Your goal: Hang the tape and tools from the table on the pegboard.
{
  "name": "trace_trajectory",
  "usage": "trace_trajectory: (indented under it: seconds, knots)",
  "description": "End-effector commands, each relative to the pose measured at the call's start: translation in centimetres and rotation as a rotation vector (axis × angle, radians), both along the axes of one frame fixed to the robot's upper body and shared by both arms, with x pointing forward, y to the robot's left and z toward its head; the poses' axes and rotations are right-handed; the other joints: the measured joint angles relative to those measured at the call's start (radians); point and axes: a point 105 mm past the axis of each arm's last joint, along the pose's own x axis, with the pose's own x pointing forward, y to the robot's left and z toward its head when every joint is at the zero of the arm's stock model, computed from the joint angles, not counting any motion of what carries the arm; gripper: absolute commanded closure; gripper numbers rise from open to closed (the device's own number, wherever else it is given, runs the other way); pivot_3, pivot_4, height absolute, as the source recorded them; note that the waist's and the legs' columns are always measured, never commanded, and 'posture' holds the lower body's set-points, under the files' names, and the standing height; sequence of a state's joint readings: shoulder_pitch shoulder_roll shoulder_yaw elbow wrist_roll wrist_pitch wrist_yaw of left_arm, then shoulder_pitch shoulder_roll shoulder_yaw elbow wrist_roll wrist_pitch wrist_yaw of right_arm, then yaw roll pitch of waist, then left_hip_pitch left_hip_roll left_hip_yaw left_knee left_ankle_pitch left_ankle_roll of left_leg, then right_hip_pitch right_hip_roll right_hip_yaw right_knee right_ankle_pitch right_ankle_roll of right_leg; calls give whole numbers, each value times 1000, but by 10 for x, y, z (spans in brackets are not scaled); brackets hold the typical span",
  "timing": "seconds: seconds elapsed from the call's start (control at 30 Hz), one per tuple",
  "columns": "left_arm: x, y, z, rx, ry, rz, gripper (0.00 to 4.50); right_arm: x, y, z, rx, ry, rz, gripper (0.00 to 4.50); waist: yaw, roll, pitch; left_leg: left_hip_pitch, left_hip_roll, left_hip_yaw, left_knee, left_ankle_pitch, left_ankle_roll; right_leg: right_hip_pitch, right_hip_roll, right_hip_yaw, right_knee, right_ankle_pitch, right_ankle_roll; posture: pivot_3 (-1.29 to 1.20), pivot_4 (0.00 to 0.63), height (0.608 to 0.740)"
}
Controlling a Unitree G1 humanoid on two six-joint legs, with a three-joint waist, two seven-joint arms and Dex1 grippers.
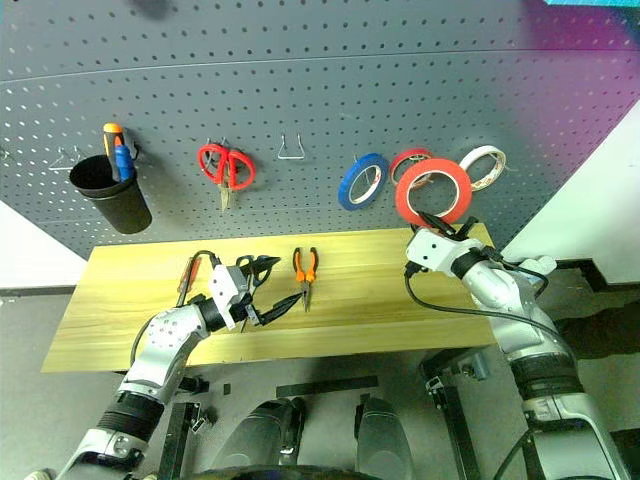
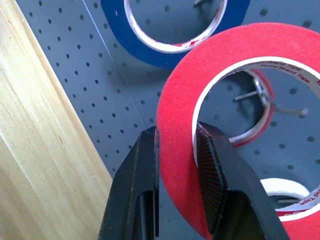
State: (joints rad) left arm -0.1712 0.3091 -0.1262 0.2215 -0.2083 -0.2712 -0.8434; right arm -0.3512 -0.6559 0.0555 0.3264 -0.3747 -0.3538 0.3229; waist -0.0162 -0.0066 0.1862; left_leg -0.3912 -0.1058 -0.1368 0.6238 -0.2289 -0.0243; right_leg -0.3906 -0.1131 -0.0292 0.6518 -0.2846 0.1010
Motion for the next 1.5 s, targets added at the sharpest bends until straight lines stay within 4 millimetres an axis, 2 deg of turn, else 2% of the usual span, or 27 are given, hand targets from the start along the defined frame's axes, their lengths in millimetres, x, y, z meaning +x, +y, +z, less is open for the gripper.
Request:
trace_trajectory:
  seconds: [0.03, 0.17, 0.43, 0.53, 0.57, 0.67, 0.77, 0.9, 1.0, 1.3, 1.5]
  knots:
    - [0, -4, 13, -30, -38, -11, 0, 4, 2, 8, 7, -39, 28, 3813, 0, 1, -1, 0, 0, 0, 0, 0, 0, 0, 0, 0, 0, 0, 0, -50, 86, 740]
    - [1, -6, 13, -34, -38, -10, 0, 7, 1, 1, 22, -14, 29, 3813, 1, 3, -6, 0, 0, 0, 2, 0, 0, 0, 0, 0, 1, 0, 0, -50, 86, 740]
    - [2, -5, 13, -38, -39, -5, 0, 7, -1, 0, 57, -3, 28, 1245, 1, 4, -11, 0, 0, 0, 5, -1, 2, 1, 0, 1, 3, 0, 0, -50, 86, 740]
    - [1, -3, 13, -39, -36, -1, 0, 2, 2, 11, 30, -71, 40, 191, 1, 4, -12, 0, 0, 1, 5, -1, 1, 1, 0, 1, 3, 0, 0, -50, 86, 740]
    - [1, -3, 13, -39, -36, 0, 0, 0, 3, 15, 22, -90, 47, 57, 1, 5, -13, 0, 0, 1, 5, -1, 1, 1, 0, 1, 3, 0, 0, -50, 86, 740]
    - [2, 0, 13, -37, -34, 8, 0, -10, 9, 24, -2, -125, 88, 57, 2, 5, -15, 0, 0, 1, 5, -1, 1, 1, 0, 2, 3, 0, 0, -50, 86, 740]
    - [4, 5, 10, -27, -28, 30, 0, -27, 23, 24, -2, -82, 177, 57, 3, 5, -18, 0, 0, 1, 5, -1, 2, 1, 0, 2, 3, 0, 0, -53, 88, 740]
    - [9, 14, 6, -11, -11, 74, 0, -51, 46, 2, 23, 100, 305, 57, 1, 4, -23, 0, 0, 0, 6, -3, 6, 2, 1, 2, 3, 0, 0, -60, 90, 740]
    - [11, 20, 2, 2, 3, 94, 0, -60, 59, -10, 76, 198, 345, 57, -1, 4, -25, 1, 0, 0, 7, -4, 7, 2, 1, 2, 3, 0, 0, -69, 92, 740]
    - [11, 24, -8, 29, 30, 179, 0, -57, 83, -32, 194, 361, 403, 57, 1, 3, -26, 1, 0, 0, 7, -4, 7, 2, 1, 2, 3, 1, 0, -52, 106, 740]
    - [6, 36, -14, 56, 47, 222, 0, -39, 98, -39, 247, 439, 382, 57, 3, 3, -26, 1, 1, 0, 7, -4, 7, 1, 1, 2, 3, 1, 0, -28, 120, 740]
